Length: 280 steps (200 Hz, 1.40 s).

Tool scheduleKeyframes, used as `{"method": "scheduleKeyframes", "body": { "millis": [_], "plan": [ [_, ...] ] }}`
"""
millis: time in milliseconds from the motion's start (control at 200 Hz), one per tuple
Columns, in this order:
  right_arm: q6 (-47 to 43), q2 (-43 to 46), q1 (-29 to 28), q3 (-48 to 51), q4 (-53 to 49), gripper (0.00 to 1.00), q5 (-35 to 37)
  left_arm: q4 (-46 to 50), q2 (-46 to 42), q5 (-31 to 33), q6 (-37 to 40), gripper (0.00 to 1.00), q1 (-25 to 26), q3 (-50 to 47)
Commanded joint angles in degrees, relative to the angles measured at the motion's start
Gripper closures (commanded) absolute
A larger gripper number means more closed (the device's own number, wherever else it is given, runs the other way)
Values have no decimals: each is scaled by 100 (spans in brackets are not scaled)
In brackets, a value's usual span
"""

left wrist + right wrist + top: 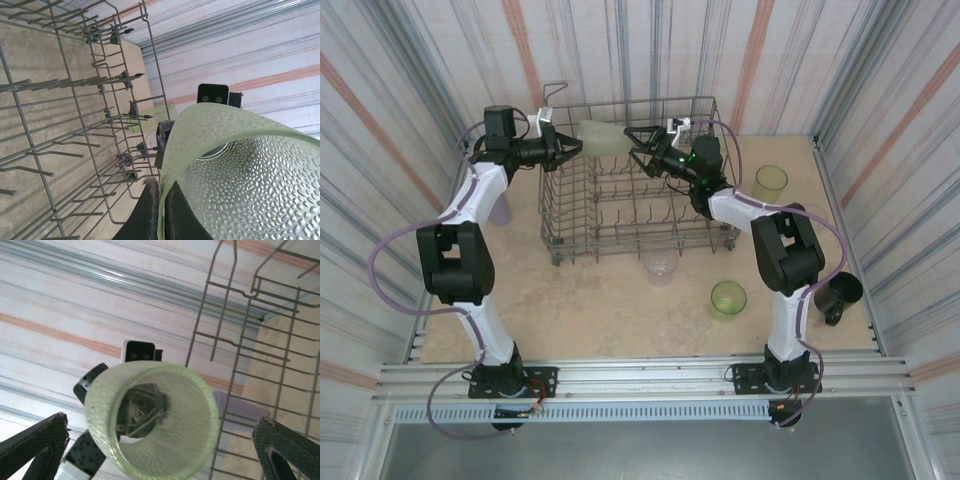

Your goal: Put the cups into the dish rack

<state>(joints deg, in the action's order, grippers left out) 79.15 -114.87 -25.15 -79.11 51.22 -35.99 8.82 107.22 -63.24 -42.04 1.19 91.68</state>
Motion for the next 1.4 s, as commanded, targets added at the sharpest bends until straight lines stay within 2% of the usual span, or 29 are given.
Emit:
{"method": "scheduleKeyframes", "body": {
  "millis": [0,346,576,711,771,882,952,1047,1217,1398],
  "plan": [
    [197,-175,-69,-224,319,1,2,-63,-158,4,-41,100,-33,-115],
    [463,-436,-157,-474,588,4,27,-101,-88,7,-37,100,108,-149],
    [683,-592,-166,-715,786,11,43,-150,-52,-45,-67,100,145,-144],
    [873,-666,-184,-774,955,20,38,-194,-21,-88,-126,100,162,-127],
    [963,-692,-188,-771,1035,28,43,-194,-9,-92,-138,91,162,-124],
    [1129,-723,-183,-757,1208,38,56,-206,-23,-70,-135,84,162,-119],
    [1193,-729,-184,-725,1308,44,83,-217,-50,-50,-121,71,162,-128],
    [1233,-680,-179,-646,1354,52,168,-219,-108,-24,-102,61,153,-146],
    [1211,-557,-166,-519,1341,58,287,-209,-217,13,-85,44,120,-166],
    [1041,-354,-42,-330,1059,61,381,-186,-416,46,-101,34,-42,-159]
  ]
}}
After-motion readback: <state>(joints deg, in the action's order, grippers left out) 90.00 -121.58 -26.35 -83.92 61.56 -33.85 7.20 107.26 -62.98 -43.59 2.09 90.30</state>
